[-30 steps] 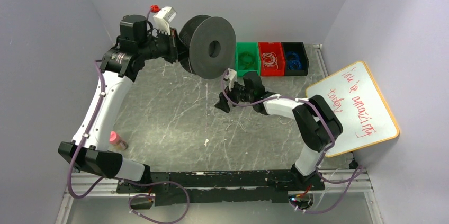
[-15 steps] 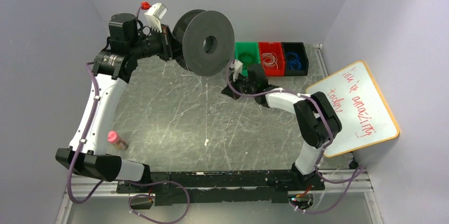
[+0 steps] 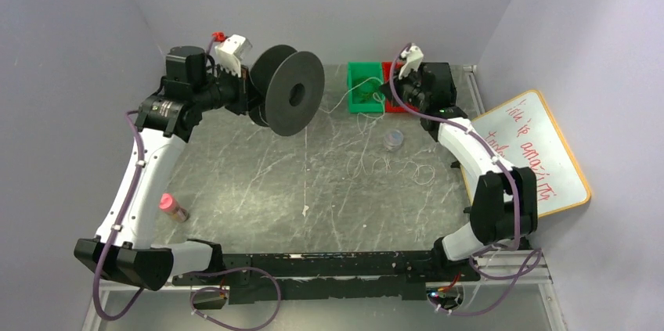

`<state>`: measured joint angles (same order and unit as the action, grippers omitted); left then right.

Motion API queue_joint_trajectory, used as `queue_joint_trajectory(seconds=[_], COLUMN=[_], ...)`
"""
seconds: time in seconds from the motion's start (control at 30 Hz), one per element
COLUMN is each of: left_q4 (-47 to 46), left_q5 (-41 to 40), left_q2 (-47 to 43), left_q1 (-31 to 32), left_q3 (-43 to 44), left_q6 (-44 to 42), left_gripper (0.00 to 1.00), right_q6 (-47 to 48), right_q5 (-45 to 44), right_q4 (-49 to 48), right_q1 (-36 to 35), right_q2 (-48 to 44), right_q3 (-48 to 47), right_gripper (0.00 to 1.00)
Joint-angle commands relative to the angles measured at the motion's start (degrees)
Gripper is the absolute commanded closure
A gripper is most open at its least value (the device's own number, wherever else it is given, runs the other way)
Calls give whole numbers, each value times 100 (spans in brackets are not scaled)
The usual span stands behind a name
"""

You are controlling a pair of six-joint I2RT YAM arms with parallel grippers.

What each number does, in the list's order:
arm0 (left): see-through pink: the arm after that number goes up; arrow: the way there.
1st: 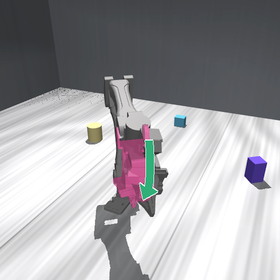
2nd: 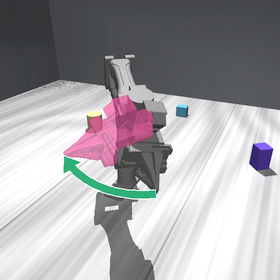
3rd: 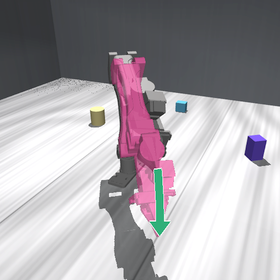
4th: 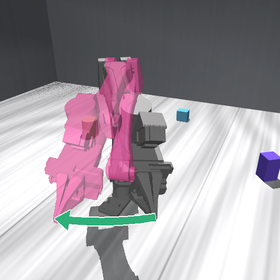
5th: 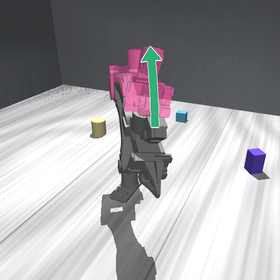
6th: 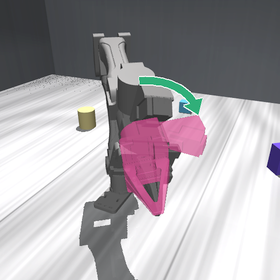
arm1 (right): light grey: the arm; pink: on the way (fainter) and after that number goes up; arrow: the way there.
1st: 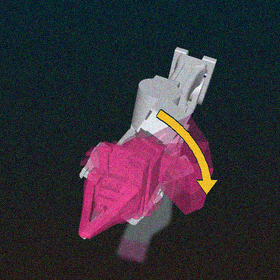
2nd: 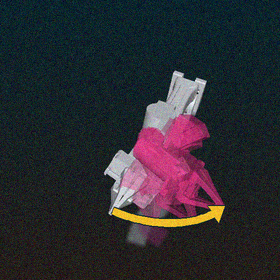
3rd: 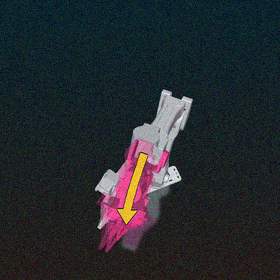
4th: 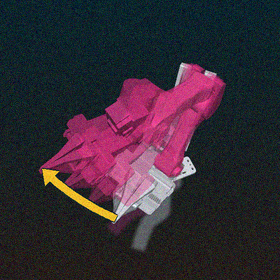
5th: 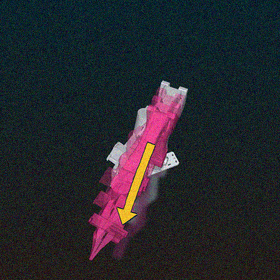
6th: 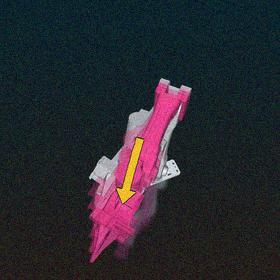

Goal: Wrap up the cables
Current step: Wrap the cable around the cable reel.

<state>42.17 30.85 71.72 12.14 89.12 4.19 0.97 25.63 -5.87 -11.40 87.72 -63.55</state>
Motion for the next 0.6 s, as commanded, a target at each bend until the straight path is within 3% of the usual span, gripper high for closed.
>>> queue_joint_trajectory(seconds=[0.0,0.3,0.4,0.47,0.57], left_q4=[-314,-326,-123,13,13], left_q5=[-655,-353,-253,-474,-1459], left_q2=[-276,-299,-176,-75,61], left_q1=[-16,-10,77,218,571], left_q3=[-288,-593,-638,-704,-896], left_q6=[-292,-348,-724,-903,-1057], left_gripper=[97,97,97,97,98], right_q6=[68,93,120,131,86], right_q5=[-685,-1445,-1406,-1336,-1077], right_q4=[310,544,738,874,1044], right_q1=[306,566,583,579,588], right_q2=[-308,-258,-66,72,253], right_q3=[-314,-541,-848,-1138,-1631], right_gripper=[100,100,100,100,100])
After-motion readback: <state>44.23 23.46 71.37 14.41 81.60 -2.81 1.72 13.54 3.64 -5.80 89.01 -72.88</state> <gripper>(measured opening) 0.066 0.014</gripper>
